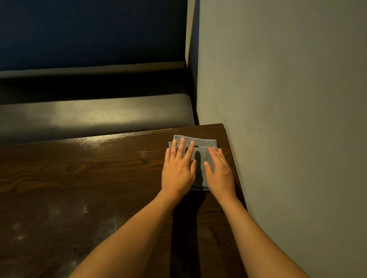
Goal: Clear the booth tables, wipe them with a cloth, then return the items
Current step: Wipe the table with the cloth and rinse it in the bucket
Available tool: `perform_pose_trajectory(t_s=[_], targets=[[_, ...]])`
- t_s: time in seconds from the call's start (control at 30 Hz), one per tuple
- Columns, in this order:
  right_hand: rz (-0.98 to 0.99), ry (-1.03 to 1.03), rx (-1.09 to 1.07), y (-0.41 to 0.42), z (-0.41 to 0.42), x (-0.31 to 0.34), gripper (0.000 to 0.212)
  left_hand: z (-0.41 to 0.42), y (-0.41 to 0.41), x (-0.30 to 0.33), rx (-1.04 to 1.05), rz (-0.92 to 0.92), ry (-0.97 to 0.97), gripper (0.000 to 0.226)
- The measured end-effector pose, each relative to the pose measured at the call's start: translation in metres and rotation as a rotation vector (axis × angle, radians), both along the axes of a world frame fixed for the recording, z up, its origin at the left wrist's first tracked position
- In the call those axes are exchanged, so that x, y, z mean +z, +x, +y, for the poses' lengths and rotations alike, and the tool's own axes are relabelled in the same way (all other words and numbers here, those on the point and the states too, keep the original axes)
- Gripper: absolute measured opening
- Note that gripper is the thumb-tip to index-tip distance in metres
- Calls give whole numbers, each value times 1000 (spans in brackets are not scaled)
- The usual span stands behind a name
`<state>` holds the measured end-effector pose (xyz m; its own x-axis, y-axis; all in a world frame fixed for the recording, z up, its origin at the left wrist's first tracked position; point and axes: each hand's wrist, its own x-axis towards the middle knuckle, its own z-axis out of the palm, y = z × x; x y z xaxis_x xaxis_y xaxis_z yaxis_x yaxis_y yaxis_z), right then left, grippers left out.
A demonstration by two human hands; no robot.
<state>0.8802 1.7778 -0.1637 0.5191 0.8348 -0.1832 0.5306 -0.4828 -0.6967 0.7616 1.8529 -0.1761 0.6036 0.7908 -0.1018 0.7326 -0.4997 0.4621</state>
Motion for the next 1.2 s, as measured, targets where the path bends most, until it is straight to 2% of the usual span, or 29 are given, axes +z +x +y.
perform_pose_trajectory(t_s=[0.07, 0.13, 0.2, 0.3, 0.53, 0.7, 0.87, 1.07, 1.2], targets=[[-101, -85, 96, -1, 3, -14, 54, 6, 4, -13, -117, 115, 61, 58], [-304, -179, 163, -3, 7, -27, 56, 13, 6, -23, -156, 172, 91, 58], [-453, -236, 176, -3, 11, -35, 57, 22, 9, -28, -171, 183, 95, 59], [-561, -275, 170, 3, 24, -43, 60, 39, 17, -30, -193, 173, 121, 58], [-590, -314, 171, 35, 66, -47, 60, 76, 47, -32, -203, 173, 156, 58], [-568, -328, 163, 30, 55, -41, 59, 69, 44, -30, -210, 182, 148, 58], [-566, -313, 136, -3, 1, -40, 57, 20, 13, -27, -258, 168, 86, 58], [-554, -349, 87, -49, -76, -40, 64, -49, -33, -17, -315, 166, 21, 58], [-530, -340, 109, -73, -126, -32, 62, -88, -70, -19, -389, 153, 80, 59]])
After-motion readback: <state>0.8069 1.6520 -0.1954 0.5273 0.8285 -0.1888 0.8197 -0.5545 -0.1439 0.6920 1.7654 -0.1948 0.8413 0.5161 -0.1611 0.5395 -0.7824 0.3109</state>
